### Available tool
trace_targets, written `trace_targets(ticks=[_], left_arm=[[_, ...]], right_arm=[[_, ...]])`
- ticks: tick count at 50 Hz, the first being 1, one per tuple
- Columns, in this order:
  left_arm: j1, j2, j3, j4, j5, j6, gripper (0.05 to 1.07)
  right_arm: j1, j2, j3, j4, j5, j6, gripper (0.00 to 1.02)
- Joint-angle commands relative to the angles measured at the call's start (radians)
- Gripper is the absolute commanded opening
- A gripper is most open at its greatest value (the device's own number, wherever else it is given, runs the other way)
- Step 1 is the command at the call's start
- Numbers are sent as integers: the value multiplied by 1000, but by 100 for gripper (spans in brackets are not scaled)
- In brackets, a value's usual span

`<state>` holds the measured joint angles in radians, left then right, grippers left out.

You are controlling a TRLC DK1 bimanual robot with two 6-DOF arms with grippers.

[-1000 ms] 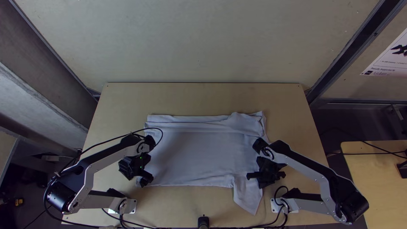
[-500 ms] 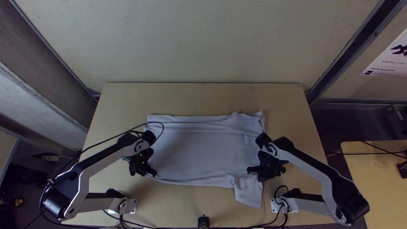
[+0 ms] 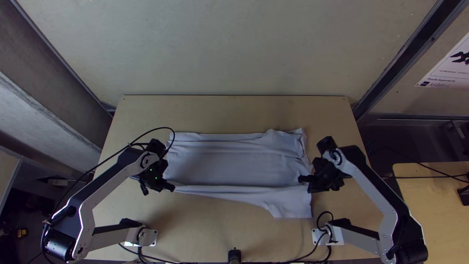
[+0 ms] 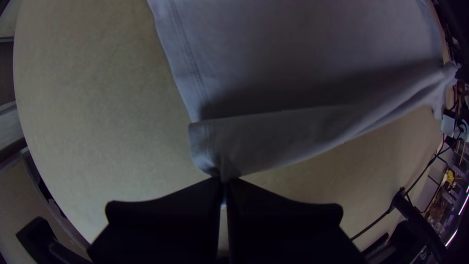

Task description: Fold the t-shirt

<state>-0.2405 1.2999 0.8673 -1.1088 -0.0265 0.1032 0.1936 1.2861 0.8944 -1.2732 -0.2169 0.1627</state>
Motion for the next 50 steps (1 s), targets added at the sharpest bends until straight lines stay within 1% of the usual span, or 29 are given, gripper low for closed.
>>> trace_targets(ticks=[1,14,20,25,34,50], left_arm=[[24,-22,29,-22,-1,30,8],[43,-11,130,12,13,33,8],[64,15,165,24,25,58,8],[76,48,179,26,27,85,8],[101,122,208,53,33,89,8],[170,283,312,147,34,124,8]], right_arm=[[-33,4,57,-22,14,-40,3],[-33,78,170,-22,17,-35,3],[-33,130,209,-20,28,-38,3],[-42,174,224,12,40,-38,3],[-57,254,290,75,53,-38,3],[-57,397,420,112,82,-34,3]])
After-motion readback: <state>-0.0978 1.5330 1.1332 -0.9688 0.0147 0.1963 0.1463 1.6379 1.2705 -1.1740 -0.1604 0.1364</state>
